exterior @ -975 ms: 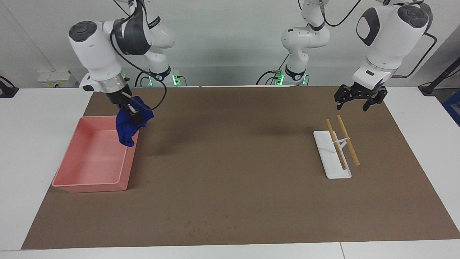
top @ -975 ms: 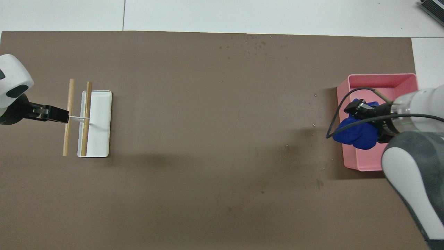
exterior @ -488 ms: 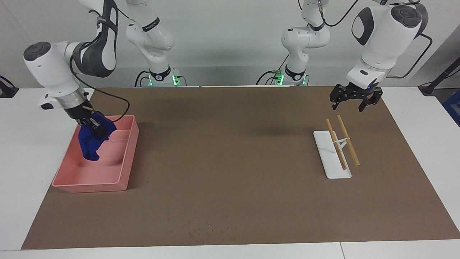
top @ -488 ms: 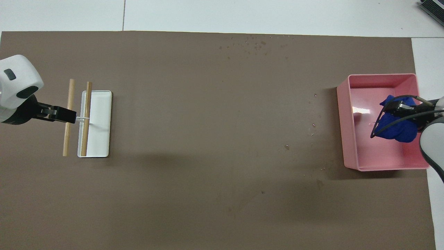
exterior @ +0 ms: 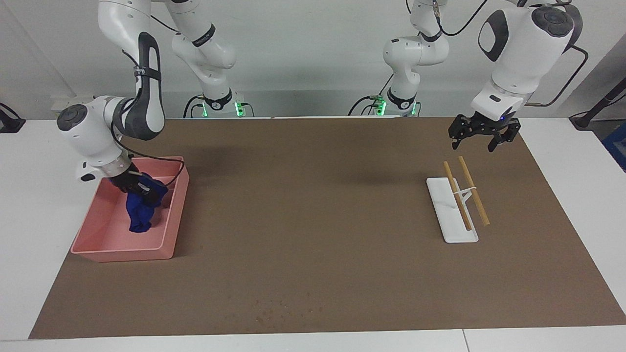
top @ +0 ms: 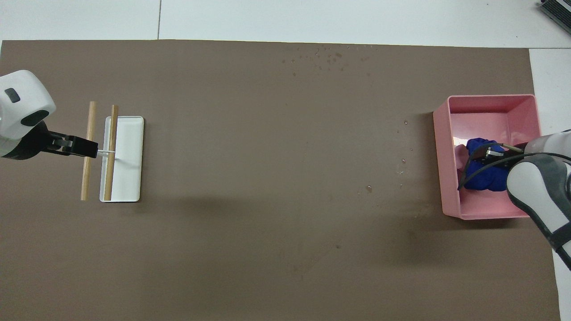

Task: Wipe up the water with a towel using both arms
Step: 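Lower the towel into the pink bin and open the right gripper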

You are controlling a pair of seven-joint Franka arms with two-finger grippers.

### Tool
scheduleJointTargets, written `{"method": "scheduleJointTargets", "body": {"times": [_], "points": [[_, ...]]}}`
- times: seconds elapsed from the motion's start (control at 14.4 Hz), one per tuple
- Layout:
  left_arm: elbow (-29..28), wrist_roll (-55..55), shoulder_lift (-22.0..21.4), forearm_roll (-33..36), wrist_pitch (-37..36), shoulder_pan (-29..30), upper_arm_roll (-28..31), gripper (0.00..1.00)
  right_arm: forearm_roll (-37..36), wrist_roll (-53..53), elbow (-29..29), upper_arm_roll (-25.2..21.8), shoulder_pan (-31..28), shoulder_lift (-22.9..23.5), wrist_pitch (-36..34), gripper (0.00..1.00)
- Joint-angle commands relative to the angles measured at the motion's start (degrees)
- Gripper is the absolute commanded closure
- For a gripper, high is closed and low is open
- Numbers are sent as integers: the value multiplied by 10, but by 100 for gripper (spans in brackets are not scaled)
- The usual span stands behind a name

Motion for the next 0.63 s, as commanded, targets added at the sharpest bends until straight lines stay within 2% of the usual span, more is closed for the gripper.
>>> {"method": "scheduleJointTargets", "body": {"times": [0.0,0.14,0.28,0.42,0.56], "points": [[-7,-2,-9,-5,9,-6,5,0,-12,-58,-4,8,-13,-19,-1,0],[-6,-2,-9,-5,9,-6,5,0,-12,-93,15,8,-13,-25,-7,0],[-6,-2,-9,-5,9,-6,5,0,-13,-106,28,12,-11,-51,-26,0],[-5,-2,-8,-5,11,-5,5,0,-13,-104,69,21,-4,-68,-93,0],[-5,-2,-8,-5,12,-4,6,0,-15,-96,119,22,27,-80,-164,0]]}}
